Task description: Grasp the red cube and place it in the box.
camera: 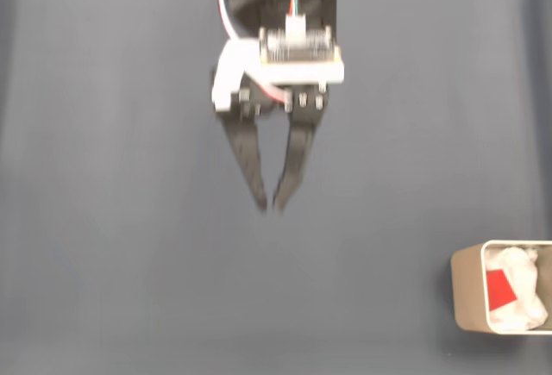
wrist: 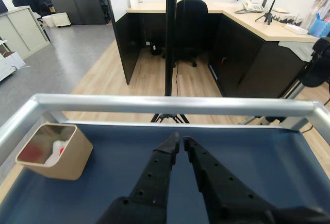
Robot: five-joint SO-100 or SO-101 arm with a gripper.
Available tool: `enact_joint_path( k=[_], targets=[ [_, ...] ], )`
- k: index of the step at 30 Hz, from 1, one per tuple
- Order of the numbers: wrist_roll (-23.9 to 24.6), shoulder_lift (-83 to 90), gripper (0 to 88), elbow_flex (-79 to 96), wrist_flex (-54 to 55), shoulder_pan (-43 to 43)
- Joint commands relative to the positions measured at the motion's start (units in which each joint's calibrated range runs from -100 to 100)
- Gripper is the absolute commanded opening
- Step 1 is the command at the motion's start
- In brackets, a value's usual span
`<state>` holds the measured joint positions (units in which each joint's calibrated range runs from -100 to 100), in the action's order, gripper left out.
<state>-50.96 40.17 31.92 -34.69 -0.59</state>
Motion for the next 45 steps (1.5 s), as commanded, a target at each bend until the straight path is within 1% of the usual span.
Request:
enact_joint_path(
  k=[1,6,9,13,16,19,21,27,32,37,45],
  targets=[
    [0.68,17.63,0.0,17.63,-0.81,1.09],
    [1.27,33.67,0.0,38.98,-3.1,1.23],
    [1.71,40.42,0.0,48.28,-4.74,0.88],
    [2.54,46.84,0.0,57.96,-5.89,0.81],
    [2.69,51.17,0.0,63.34,-8.76,0.66],
    [3.27,53.25,0.0,65.25,-14.0,0.66],
    [2.54,55.85,0.0,67.9,-16.22,-0.05],
    [2.49,59.58,0.0,67.9,-29.08,-0.4],
    [2.93,59.66,0.0,67.9,-36.79,-0.33],
    [3.37,59.75,0.0,67.9,-40.89,0.38],
    [1.51,59.75,0.0,67.9,-41.22,0.31]
  ],
)
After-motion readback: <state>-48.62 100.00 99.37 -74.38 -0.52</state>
